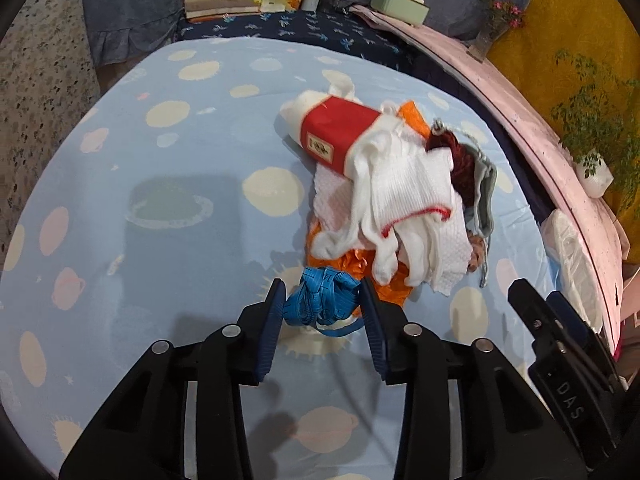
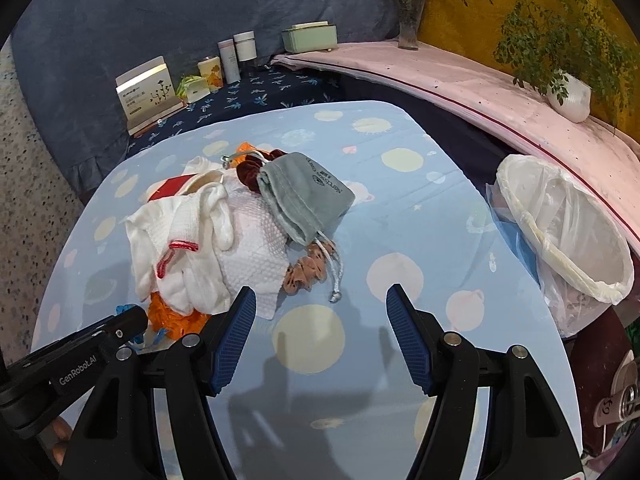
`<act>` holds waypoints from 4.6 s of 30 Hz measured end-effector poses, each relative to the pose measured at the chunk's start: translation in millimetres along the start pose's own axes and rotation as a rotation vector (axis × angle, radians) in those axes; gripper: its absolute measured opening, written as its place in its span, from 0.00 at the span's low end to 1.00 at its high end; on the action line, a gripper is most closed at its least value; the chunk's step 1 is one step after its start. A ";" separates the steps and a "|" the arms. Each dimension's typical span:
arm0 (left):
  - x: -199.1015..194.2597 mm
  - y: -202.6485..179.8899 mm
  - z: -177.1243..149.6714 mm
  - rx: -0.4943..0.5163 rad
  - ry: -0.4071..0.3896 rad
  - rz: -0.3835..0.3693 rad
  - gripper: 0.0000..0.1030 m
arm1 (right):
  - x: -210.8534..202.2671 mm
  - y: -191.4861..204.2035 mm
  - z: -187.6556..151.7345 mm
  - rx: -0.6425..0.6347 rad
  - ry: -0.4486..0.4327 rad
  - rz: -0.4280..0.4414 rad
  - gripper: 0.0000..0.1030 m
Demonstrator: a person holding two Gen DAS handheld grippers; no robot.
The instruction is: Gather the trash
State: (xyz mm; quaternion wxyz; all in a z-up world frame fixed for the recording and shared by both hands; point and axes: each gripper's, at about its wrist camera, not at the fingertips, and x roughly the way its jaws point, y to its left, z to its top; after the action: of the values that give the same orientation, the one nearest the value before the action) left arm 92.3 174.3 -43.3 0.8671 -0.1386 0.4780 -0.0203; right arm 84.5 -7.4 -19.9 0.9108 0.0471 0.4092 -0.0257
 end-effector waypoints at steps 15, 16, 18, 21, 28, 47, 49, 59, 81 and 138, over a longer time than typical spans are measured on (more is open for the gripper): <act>-10.1 27.8 26.9 -0.021 -0.055 0.053 0.35 | 25.7 59.8 22.0 -0.059 0.012 0.127 0.50; -10.0 27.8 27.4 -0.020 -0.056 0.054 0.35 | 28.7 61.3 22.4 -0.057 0.020 0.132 0.49; -8.6 27.6 30.2 -0.018 -0.058 0.053 0.35 | 34.8 63.9 22.9 -0.052 0.031 0.142 0.47; -6.4 26.8 32.8 -0.018 -0.057 0.052 0.35 | 42.1 66.2 22.3 -0.057 0.046 0.149 0.36; -7.4 17.0 34.6 0.000 -0.060 0.052 0.35 | 42.6 60.2 21.5 -0.034 0.048 0.187 0.04; -38.0 -117.4 29.3 0.215 -0.106 -0.065 0.35 | -55.6 -74.4 56.4 0.145 -0.206 0.087 0.01; -38.1 -135.5 28.4 0.240 -0.106 -0.081 0.35 | -60.5 -92.8 57.7 0.162 -0.222 0.066 0.01; -31.9 -200.5 18.0 0.325 -0.093 -0.142 0.35 | -72.0 -165.1 55.9 0.214 -0.232 0.005 0.05; -3.9 -121.3 11.0 0.243 -0.060 0.028 0.35 | 40.2 -82.7 -10.6 0.170 0.075 0.178 0.05; 32.3 -340.3 10.8 0.509 0.004 -0.263 0.54 | -55.2 -275.2 48.4 0.354 -0.234 -0.207 0.51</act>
State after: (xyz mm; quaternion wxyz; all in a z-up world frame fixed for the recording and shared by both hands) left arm 151.9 -155.6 24.0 0.8630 0.0230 0.4372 -0.2522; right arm 60.4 -285.8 35.5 0.9221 0.1606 0.2928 -0.1955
